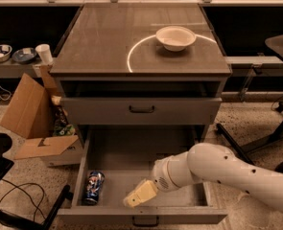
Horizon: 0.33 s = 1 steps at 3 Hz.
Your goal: Place pepsi can into middle drawer
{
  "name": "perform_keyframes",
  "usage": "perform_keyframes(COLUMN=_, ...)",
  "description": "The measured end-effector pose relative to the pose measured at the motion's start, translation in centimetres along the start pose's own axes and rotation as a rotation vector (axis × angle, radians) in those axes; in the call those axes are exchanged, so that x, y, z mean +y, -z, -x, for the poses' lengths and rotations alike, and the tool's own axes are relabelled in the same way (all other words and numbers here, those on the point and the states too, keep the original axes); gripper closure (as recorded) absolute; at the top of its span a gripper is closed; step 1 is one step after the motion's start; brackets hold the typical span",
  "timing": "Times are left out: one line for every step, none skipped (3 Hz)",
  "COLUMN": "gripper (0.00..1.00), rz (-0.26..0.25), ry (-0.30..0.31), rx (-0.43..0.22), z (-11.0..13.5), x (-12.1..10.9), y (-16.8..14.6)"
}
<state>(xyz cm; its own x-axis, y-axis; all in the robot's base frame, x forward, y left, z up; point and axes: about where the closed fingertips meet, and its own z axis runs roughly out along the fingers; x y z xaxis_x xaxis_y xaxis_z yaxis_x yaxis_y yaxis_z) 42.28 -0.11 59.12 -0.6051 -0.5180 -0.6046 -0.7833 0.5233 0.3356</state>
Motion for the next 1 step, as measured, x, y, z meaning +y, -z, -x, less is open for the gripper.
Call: perform_keyframes(gripper=0.00, rz=-0.186, ry=0.033, rx=0.111, z=-0.66, x=-1.69, y=2.60)
